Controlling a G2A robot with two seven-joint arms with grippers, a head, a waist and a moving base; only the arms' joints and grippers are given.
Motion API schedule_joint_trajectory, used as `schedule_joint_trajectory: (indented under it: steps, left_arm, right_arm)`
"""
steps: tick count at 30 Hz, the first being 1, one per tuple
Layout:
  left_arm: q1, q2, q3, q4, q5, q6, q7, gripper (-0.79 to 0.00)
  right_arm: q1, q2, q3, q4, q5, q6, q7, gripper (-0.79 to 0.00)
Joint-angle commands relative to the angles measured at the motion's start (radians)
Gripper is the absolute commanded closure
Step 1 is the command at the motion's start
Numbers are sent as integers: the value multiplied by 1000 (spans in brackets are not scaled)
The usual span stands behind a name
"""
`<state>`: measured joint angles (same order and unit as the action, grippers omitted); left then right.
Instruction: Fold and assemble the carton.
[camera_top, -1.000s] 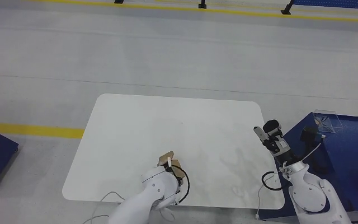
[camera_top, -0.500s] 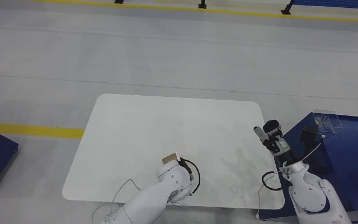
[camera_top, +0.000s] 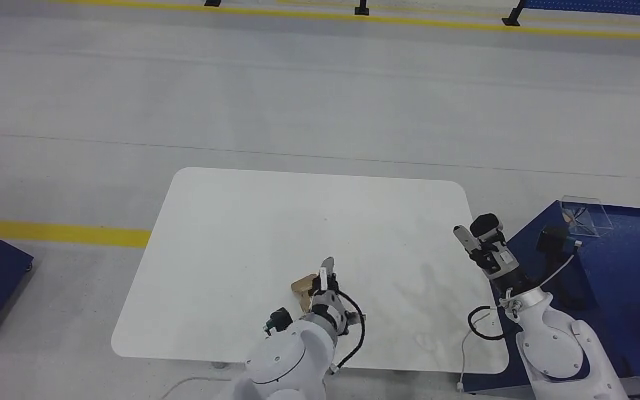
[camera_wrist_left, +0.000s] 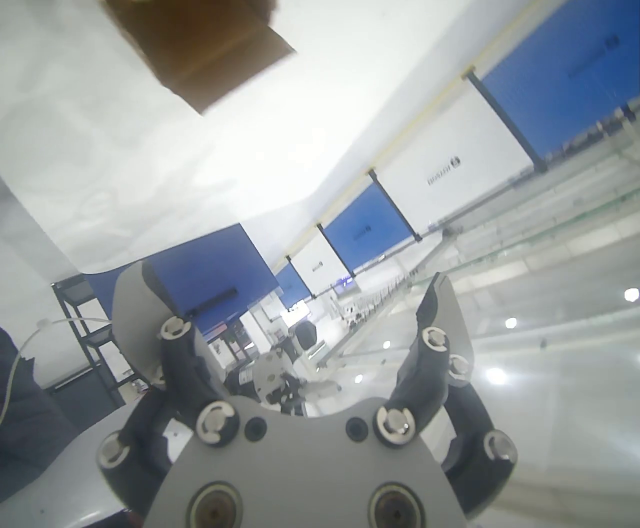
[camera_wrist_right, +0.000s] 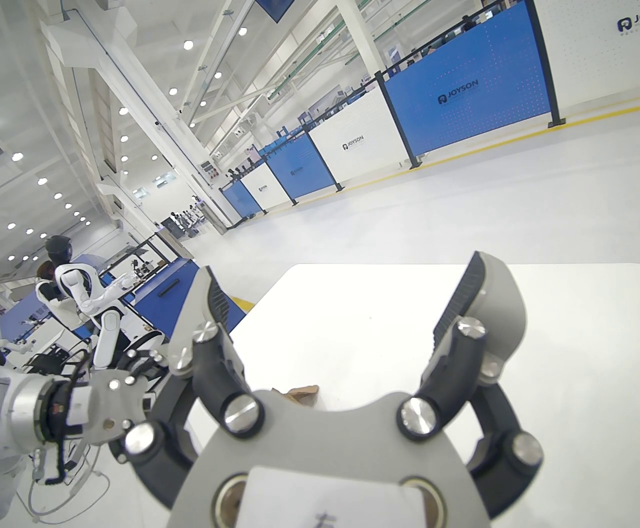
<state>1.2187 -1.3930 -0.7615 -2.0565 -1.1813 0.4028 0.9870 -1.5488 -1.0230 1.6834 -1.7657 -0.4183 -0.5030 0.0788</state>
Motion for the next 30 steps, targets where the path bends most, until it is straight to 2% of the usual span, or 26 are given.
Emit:
schedule_joint_trajectory:
  steps: [1,2,3,24,25,26,28,30]
  left_arm:
    - [47,20,-39,-3,41,89,-104,-785]
    - [64,28,-58,-13,55,112,-175,-785]
    - [70,31,-64,-14,58,118,-201,-785]
    - [68,32,-61,-17,64,126,-209,-785]
    - [56,37,-53,-28,115,182,-232,-785]
    - [50,42,-59,-34,176,225,-213,-785]
    - [36,49,-66,-54,263,344,-154,-785]
    - [30,57,-82,-57,286,536,-106,-785]
  right_arm:
    - [0,0,0,0,0,0,0,-785]
    - [0,0,0,0,0,0,0,-785]
    - [0,0,0,0,0,0,0,-785]
    - [0,0,0,0,0,0,0,-785]
    - [2,1,-4,-3,-71,43,18,-785]
    - [6,0,-31,-22,-147,94,40,-785]
    - [18,-5,-102,-45,-213,134,90,-785]
    - [33,-8,-146,-43,-263,157,116,-785]
